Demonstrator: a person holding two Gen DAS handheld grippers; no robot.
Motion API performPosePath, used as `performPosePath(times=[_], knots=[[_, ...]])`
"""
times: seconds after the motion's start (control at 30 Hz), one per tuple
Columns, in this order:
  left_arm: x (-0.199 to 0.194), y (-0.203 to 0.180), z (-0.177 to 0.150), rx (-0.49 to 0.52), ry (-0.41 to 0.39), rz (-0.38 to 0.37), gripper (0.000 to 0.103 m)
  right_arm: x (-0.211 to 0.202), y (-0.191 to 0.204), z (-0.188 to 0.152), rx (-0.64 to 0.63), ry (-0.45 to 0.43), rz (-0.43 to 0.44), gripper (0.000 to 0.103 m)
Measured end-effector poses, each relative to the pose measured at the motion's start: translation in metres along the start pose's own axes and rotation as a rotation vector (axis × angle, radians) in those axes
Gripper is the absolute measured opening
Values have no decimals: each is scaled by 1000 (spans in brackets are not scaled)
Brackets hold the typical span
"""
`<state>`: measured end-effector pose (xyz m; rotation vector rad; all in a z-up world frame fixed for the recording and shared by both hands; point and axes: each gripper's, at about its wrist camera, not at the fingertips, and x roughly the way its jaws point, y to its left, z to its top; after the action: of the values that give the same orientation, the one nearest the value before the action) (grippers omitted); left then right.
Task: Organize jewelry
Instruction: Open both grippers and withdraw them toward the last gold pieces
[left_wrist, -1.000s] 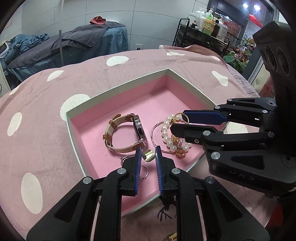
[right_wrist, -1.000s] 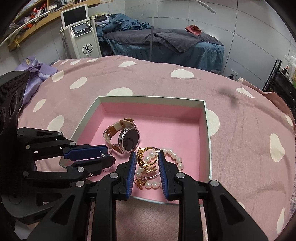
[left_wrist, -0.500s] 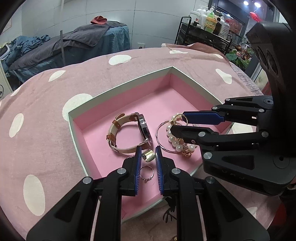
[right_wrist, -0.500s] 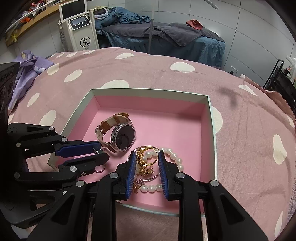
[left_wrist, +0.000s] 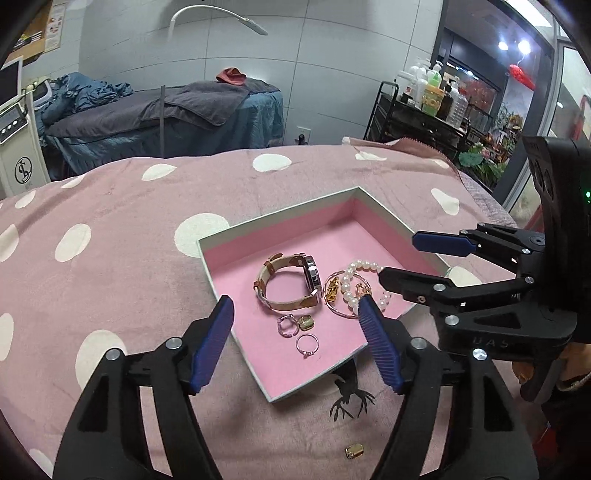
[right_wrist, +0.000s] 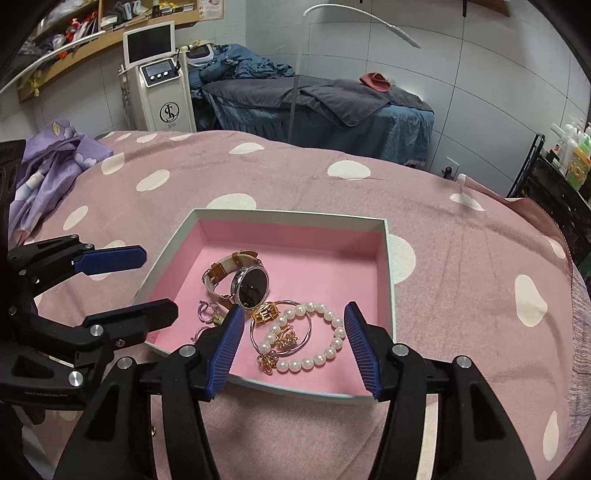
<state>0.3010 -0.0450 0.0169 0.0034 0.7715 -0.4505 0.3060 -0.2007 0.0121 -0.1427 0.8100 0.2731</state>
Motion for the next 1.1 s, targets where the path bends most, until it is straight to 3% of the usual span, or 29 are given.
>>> performPosePath(times=[0.23,0.7,1.1], knots=[[-31,0,-24,-19,-57,41,85,-26,-1,-21,49,-43,-6,72],[-44,-12,-75,-20,-55,139,89,-41,19,-73,3,-29,-61,76],[-45,-14,-103,-44,-13,144,89,-39,30,-99,10,21,-35,76]])
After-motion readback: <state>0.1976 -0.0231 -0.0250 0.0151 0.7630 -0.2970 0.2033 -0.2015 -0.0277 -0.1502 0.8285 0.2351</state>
